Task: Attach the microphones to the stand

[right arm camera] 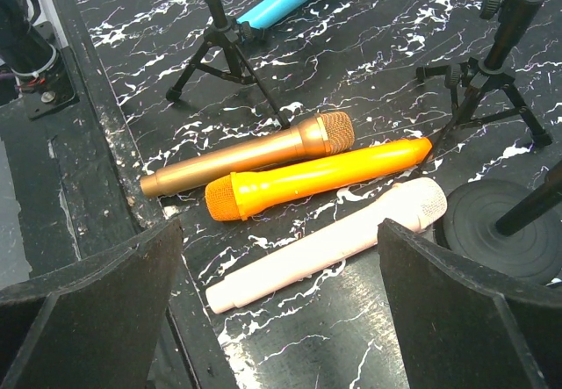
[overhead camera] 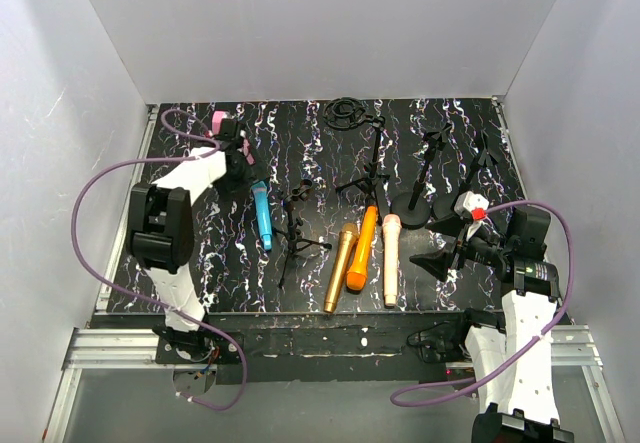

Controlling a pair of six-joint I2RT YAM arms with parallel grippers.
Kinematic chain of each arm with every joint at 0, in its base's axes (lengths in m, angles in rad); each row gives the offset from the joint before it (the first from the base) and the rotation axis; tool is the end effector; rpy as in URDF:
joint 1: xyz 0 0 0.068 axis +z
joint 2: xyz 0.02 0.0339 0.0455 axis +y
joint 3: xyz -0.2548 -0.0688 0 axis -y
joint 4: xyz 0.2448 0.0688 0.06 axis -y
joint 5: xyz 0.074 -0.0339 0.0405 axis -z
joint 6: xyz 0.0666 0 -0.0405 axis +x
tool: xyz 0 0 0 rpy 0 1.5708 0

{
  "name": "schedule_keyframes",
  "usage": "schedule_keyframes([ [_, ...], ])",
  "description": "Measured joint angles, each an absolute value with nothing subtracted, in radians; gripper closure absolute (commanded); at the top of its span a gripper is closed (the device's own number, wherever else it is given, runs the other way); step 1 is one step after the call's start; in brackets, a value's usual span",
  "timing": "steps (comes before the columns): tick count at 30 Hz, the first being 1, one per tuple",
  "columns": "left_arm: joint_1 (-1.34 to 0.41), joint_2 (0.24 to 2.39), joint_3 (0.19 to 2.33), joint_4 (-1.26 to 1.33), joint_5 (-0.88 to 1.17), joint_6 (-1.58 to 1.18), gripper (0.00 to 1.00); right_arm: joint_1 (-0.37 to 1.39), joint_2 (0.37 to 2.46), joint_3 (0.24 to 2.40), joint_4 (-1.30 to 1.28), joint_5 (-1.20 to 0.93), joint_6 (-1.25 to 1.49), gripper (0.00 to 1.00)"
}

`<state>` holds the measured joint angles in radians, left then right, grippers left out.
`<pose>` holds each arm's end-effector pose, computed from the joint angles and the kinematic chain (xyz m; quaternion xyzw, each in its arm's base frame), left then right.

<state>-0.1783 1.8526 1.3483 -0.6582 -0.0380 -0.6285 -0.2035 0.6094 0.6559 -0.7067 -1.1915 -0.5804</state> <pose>0.3842 -0.0667 0.1635 -0.2223 0.9535 -0.0625 0.1937 0.1405 0.0342 0.2701 -0.3816 0.6840 0.3267 0.5289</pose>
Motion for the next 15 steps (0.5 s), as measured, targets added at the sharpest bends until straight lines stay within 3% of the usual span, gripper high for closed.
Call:
schedule_keyframes([
  [15,-0.292,1.943,1.391,-0.723,-0.168,-0.630,0.44,-0.204,0.607,0.656,-0.707,-1.192,-0.581,0.02],
])
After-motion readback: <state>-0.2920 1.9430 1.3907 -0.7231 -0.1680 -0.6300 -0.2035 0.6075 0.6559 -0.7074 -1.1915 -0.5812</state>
